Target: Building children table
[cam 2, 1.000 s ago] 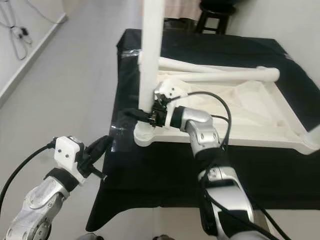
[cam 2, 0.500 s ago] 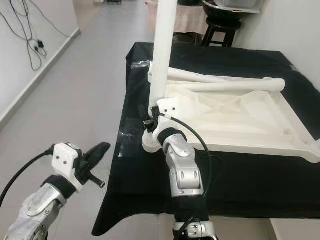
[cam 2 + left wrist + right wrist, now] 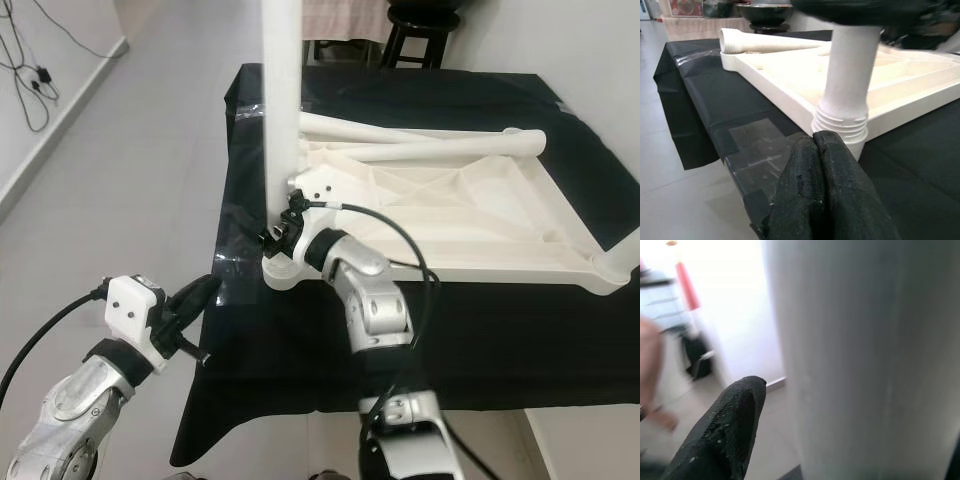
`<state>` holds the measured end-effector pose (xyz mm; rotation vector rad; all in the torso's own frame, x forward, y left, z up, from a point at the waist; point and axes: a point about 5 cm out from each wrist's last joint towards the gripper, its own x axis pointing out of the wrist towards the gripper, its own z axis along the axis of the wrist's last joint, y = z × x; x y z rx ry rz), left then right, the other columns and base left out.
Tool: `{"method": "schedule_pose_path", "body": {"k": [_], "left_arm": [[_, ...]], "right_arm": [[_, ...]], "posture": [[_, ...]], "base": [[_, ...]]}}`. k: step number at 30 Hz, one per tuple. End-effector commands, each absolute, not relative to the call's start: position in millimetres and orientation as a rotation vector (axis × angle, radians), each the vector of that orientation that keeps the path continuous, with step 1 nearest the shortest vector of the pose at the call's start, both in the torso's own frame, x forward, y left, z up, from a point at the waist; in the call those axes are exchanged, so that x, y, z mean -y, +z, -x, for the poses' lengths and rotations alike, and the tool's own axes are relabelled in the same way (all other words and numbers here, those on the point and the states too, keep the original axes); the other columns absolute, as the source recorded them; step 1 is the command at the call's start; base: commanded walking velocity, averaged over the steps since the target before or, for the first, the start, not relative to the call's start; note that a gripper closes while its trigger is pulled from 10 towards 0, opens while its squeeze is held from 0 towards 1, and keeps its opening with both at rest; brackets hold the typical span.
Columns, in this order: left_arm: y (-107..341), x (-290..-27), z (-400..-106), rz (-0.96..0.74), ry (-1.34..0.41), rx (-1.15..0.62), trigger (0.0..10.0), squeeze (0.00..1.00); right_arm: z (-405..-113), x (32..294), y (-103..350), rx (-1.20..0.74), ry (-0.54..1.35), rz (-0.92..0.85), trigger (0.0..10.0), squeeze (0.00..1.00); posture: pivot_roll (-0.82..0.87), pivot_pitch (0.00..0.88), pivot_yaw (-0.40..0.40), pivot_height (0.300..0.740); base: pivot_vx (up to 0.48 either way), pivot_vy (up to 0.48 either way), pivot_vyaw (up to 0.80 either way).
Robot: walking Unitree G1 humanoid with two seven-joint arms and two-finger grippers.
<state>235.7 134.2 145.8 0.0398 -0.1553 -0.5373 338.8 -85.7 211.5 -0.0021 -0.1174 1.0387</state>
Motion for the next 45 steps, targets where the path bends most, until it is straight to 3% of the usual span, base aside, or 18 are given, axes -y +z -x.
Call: {"method": "schedule_pose_path", "body": {"k": [1, 10, 11, 12, 23, 27, 29, 31, 32, 33, 42, 43, 45], "left_arm": [[143, -133, -235, -0.033, -0.539, 0.136, 10.0, 0.00], [142, -132, -234, -0.029, -0.542, 0.133, 10.0, 0.00], [142, -132, -234, -0.028, -0.544, 0.132, 10.0, 0.00], [142, -131, -234, -0.027, -0.544, 0.131, 10.0, 0.00], [142, -131, -232, -0.019, -0.543, 0.132, 10.0, 0.00], [143, -131, -231, -0.017, -0.543, 0.132, 10.0, 0.00], [143, -131, -230, -0.017, -0.543, 0.132, 10.0, 0.00], [144, -133, -231, -0.018, -0.542, 0.132, 10.0, 0.00], [144, -133, -231, -0.018, -0.542, 0.132, 10.0, 0.00], [144, -133, -231, -0.020, -0.542, 0.132, 10.0, 0.00], [143, -133, -235, -0.025, -0.542, 0.129, 10.0, 0.00], [143, -133, -235, -0.024, -0.539, 0.130, 10.0, 0.00], [143, -133, -235, -0.024, -0.538, 0.130, 10.0, 0.00]], "right_arm": [[-335, 76, 211, 0.119, 1.219, 0.007, 10.0, 0.00], [-346, 77, 210, 0.058, 1.379, 0.000, 10.0, 0.00], [-350, 78, 208, 0.033, 1.393, -0.007, 3.5, 0.00], [-353, 81, 205, 0.005, 1.393, -0.008, 0.0, 0.00], [-357, 101, 197, -0.004, 1.301, -0.020, 0.0, 0.00], [-355, 116, 183, 0.003, 1.027, 0.028, 0.0, 0.00], [-355, 116, 181, -0.002, 0.978, 0.034, 0.0, 0.00], [-342, 102, 160, -0.021, 0.553, -0.078, 0.0, 0.00], [-342, 102, 160, -0.021, 0.553, -0.078, 0.0, 0.00], [-330, 96, 152, -0.044, 0.427, -0.132, 0.0, 0.00], [-331, 77, 155, -0.015, 0.505, -0.052, 0.0, 0.00], [-332, 73, 155, -0.021, 0.543, -0.048, 10.0, 0.00], [-333, 70, 156, -0.023, 0.579, -0.050, 10.0, 0.00]], "posture": [[0.07, 0.122, -0.065, 0.740], [0.08, 0.117, -0.067, 0.740], [0.08, 0.117, -0.069, 0.740], [0.08, 0.120, -0.073, 0.740], [0.06, 0.133, -0.069, 0.740], [0.05, 0.144, -0.078, 0.740], [0.05, 0.144, -0.078, 0.740], [0.04, 0.156, -0.078, 0.740], [0.04, 0.156, -0.078, 0.740], [0.04, 0.156, -0.078, 0.740], [0.05, 0.129, -0.081, 0.740], [0.06, 0.119, -0.083, 0.740], [0.06, 0.118, -0.083, 0.740]], "base": [[0.000, 0.000, 0.00], [0.000, 0.000, 0.00], [0.000, 0.000, 0.00], [0.000, 0.000, 0.00], [0.000, 0.000, 0.00], [0.000, 0.000, 0.00], [0.000, 0.000, 0.00], [0.000, 0.000, 0.00], [0.000, 0.000, 0.00], [0.000, 0.000, 0.00], [0.000, 0.000, 0.00], [0.000, 0.000, 0.00], [0.000, 0.000, 0.00]]}}
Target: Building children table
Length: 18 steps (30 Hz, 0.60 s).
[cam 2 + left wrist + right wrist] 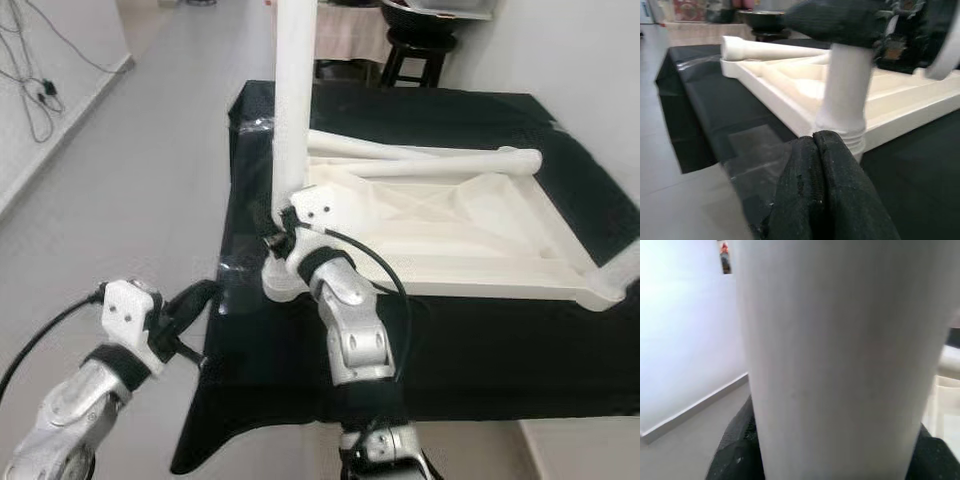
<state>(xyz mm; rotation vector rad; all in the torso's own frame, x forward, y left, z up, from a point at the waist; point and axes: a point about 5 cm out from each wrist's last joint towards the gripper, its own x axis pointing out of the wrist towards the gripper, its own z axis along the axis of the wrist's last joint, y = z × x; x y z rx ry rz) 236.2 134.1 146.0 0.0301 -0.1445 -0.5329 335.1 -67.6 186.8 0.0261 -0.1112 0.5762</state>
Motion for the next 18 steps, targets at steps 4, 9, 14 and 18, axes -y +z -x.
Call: {"method": "schedule_pose_path", "body": {"k": [4, 9, 14, 18], "left_arm": [[142, -132, -236, -0.025, -0.540, 0.128, 10.0, 0.00], [140, -130, -239, -0.027, -0.547, 0.122, 10.0, 0.00], [140, -131, -240, -0.025, -0.546, 0.121, 10.0, 0.00], [138, -131, -239, -0.026, -0.550, 0.117, 10.0, 0.00]], "right_arm": [[-332, 62, 162, -0.029, 0.677, -0.061, 10.0, 1.00], [-340, 62, 184, 0.033, 0.919, -0.026, 10.0, 0.00], [-343, 64, 195, 0.068, 1.101, 0.032, 10.0, 0.00], [-354, 68, 210, 0.073, 1.292, 0.049, 10.0, 0.00]], "posture": [[0.06, 0.105, -0.082, 0.740], [0.08, 0.093, -0.095, 0.740], [0.09, 0.087, -0.095, 0.740], [0.10, 0.080, -0.097, 0.740]], "base": [[0.000, 0.000, 0.00], [0.000, 0.000, 0.00], [0.000, 0.000, 0.00], [0.000, 0.000, 0.00]]}}
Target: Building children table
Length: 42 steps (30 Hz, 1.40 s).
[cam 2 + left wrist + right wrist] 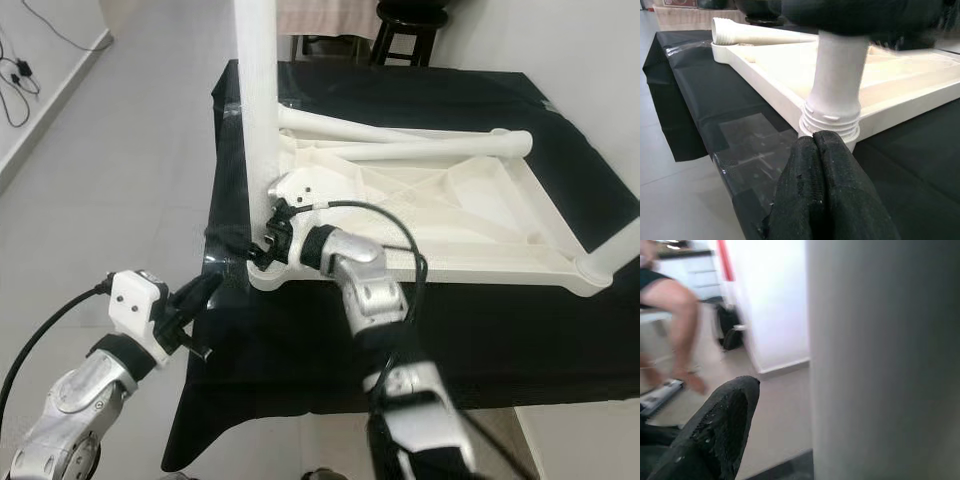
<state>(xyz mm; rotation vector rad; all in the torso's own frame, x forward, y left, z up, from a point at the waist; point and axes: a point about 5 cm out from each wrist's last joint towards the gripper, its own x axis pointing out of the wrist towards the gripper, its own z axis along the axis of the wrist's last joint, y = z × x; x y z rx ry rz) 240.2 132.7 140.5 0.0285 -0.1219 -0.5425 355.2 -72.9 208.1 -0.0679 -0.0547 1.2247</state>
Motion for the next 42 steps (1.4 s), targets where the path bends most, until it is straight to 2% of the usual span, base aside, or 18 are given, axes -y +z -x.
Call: {"method": "schedule_pose_path", "body": {"k": [1, 4, 5, 16, 20, 22, 23, 24, 26, 27, 28, 36, 37, 38, 39, 40, 42], "left_arm": [[137, -130, -239, -0.027, -0.552, 0.115, 10.0, 0.00], [137, -130, -239, -0.027, -0.552, 0.115, 10.0, 0.00], [137, -130, -238, -0.028, -0.553, 0.114, 10.0, 0.00], [136, -128, -234, -0.029, -0.559, 0.112, 10.0, 0.00], [138, -132, -233, -0.020, -0.562, 0.107, 10.0, 0.00], [138, -132, -233, -0.020, -0.562, 0.107, 10.0, 0.00], [140, -134, -233, -0.018, -0.562, 0.108, 10.0, 0.00], [140, -134, -233, -0.018, -0.562, 0.108, 10.0, 0.00], [152, -140, -231, 0.036, -0.544, 0.125, 10.0, 0.00], [152, -140, -231, 0.036, -0.544, 0.125, 10.0, 0.00], [159, -141, -227, 0.069, -0.542, 0.134, 10.0, 0.00], [168, -131, -223, 0.097, -0.553, 0.135, 10.0, 0.00], [170, -129, -222, 0.122, -0.543, 0.129, 10.0, 0.00], [170, -129, -222, 0.122, -0.543, 0.129, 10.0, 0.00], [171, -125, -218, 0.155, -0.526, 0.117, 10.0, 0.00], [171, -122, -213, 0.164, -0.504, 0.098, 10.0, 0.00], [171, -119, -207, 0.163, -0.473, 0.075, 10.0, 0.00]], "right_arm": [[-357, 69, 211, 0.048, 1.330, 0.016, 6.3, 0.00], [-357, 69, 211, 0.048, 1.330, 0.016, 6.3, 0.00], [-359, 71, 209, 0.019, 1.364, -0.017, 0.0, 0.00], [-358, 96, 196, 0.016, 1.302, -0.066, 0.0, 0.00], [-350, 109, 188, 0.030, 1.141, -0.069, 0.0, 0.00], [-350, 109, 188, 0.030, 1.141, -0.069, 0.0, 0.00], [-343, 109, 179, 0.019, 1.028, -0.069, 0.0, 0.00], [-343, 109, 179, 0.019, 1.028, -0.069, 0.0, 0.00], [-320, 106, 147, -0.095, 0.553, -0.065, 0.0, 0.00], [-320, 106, 147, -0.095, 0.553, -0.065, 0.0, 0.00], [-303, 103, 134, -0.143, 0.345, -0.068, 0.0, 0.00], [-319, 93, 142, -0.095, 0.351, -0.043, 0.0, 0.00], [-321, 91, 143, -0.100, 0.345, -0.029, 1.9, 0.00], [-321, 91, 143, -0.100, 0.345, -0.029, 1.9, 0.00], [-323, 90, 144, -0.105, 0.354, -0.026, 10.0, 0.00], [-321, 89, 147, -0.106, 0.352, -0.047, 10.0, 1.00], [-317, 88, 153, -0.092, 0.371, -0.078, 10.0, 1.00]], "posture": [[0.10, 0.078, -0.098, 0.740], [0.10, 0.078, -0.098, 0.740], [0.11, 0.077, -0.099, 0.740], [0.10, 0.082, -0.092, 0.740], [0.10, 0.083, -0.093, 0.740], [0.10, 0.083, -0.093, 0.740], [0.11, 0.086, -0.100, 0.740], [0.11, 0.086, -0.100, 0.740], [0.12, 0.098, -0.110, 0.740], [0.12, 0.098, -0.110, 0.740], [0.11, 0.075, -0.104, 0.740], [0.14, 0.069, -0.098, 0.740], [0.14, 0.069, -0.095, 0.740], [0.14, 0.069, -0.095, 0.740], [0.14, 0.064, -0.095, 0.740], [0.13, 0.063, -0.096, 0.740], [0.13, 0.062, -0.088, 0.740]], "base": [[0.000, 0.000, 0.00], [0.000, 0.000, 0.00], [0.000, 0.000, 0.00], [0.000, 0.000, 0.00], [0.000, 0.000, 0.00], [0.000, 0.000, 0.00], [0.000, 0.000, 0.00], [0.000, 0.000, 0.00], [0.000, 0.000, 0.00], [0.000, 0.000, 0.00], [0.000, 0.000, 0.00], [0.000, 0.000, 0.00], [0.000, 0.000, 0.00], [0.000, 0.000, 0.00], [0.000, 0.000, 0.00], [0.000, 0.000, 0.00], [0.000, 0.000, 0.00]]}}
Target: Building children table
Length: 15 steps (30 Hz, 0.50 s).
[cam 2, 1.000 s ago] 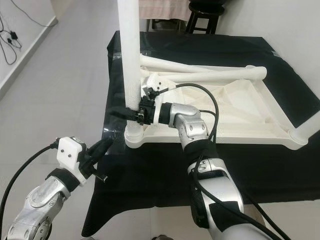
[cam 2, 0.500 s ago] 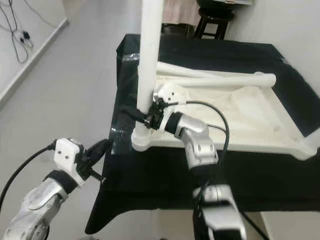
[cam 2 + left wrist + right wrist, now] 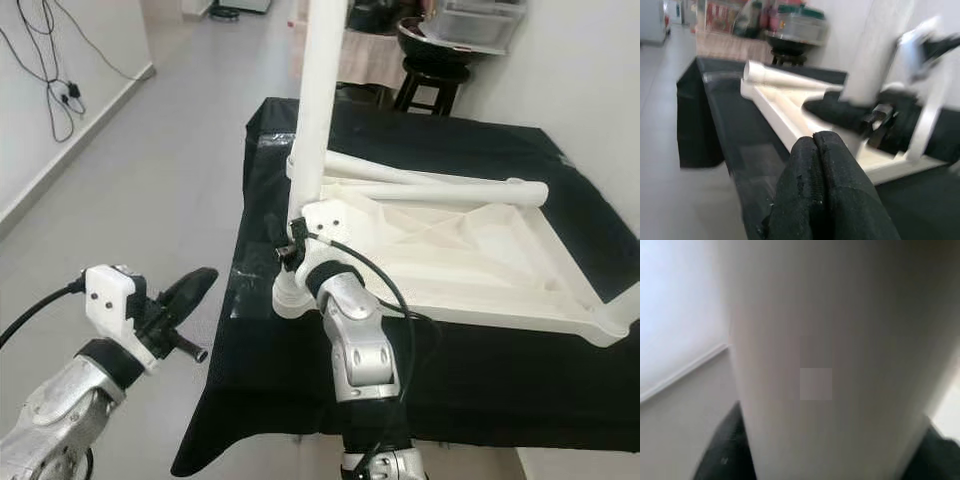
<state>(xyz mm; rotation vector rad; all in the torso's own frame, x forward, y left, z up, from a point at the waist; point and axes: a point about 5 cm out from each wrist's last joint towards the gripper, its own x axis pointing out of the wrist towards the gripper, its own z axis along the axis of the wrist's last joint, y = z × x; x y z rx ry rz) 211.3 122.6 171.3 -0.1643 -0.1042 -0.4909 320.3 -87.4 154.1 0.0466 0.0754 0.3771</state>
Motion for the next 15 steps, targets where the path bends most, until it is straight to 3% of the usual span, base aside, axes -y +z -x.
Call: {"method": "schedule_pose_path", "body": {"k": [1, 3, 4, 5, 9, 15], "left_arm": [[171, -119, -206, 0.159, -0.463, 0.067, 10.0, 0.00], [171, -120, -205, 0.155, -0.446, 0.062, 10.0, 0.00], [172, -120, -205, 0.150, -0.433, 0.056, 10.0, 0.00], [173, -119, -205, 0.144, -0.420, 0.053, 10.0, 0.00], [178, -115, -206, 0.116, -0.415, 0.062, 10.0, 0.00], [175, -120, -219, 0.131, -0.397, 0.039, 10.0, 0.00]], "right_arm": [[-315, 88, 156, -0.086, 0.375, -0.082, 10.0, 1.00], [-314, 87, 160, -0.072, 0.397, -0.091, 10.0, 1.00], [-314, 86, 163, -0.055, 0.433, -0.096, 10.0, 0.80], [-314, 86, 167, -0.038, 0.491, -0.098, 10.0, 0.04], [-317, 92, 172, -0.023, 0.563, -0.111, 10.0, 0.00], [-327, 104, 184, 0.021, 0.930, 0.032, 10.0, 0.00]], "posture": [[0.13, 0.062, -0.088, 0.740], [0.13, 0.059, -0.083, 0.740], [0.13, 0.056, -0.084, 0.740], [0.14, 0.045, -0.103, 0.740], [0.15, 0.041, -0.121, 0.740], [0.11, 0.014, -0.116, 0.740]], "base": [[0.000, 0.000, 0.00], [0.000, 0.000, 0.00], [0.000, 0.000, 0.00], [0.000, 0.000, 0.00], [0.000, 0.000, 0.00], [0.000, 0.000, 0.00]]}}
